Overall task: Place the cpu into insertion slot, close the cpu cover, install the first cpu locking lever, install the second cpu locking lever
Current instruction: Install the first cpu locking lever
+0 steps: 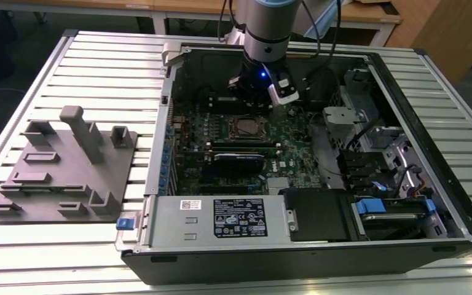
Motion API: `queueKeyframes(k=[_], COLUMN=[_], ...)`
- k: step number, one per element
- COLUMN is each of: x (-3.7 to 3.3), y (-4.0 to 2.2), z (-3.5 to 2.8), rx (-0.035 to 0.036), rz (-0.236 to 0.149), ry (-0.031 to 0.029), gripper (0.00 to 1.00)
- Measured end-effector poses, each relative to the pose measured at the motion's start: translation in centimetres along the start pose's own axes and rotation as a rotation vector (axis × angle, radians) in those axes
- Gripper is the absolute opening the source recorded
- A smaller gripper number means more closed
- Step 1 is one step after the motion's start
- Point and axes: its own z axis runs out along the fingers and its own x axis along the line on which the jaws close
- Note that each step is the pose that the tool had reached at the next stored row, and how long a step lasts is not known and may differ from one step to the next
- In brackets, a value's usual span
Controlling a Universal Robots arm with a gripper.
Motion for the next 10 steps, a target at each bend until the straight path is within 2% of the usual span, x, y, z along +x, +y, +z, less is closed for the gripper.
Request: queueKeyframes(k=[10], x=[-0.14], y=[0.01], z=[-0.02], rx=[0.0010], rz=[0.000], ry=[0.0001], gripper=[0.11])
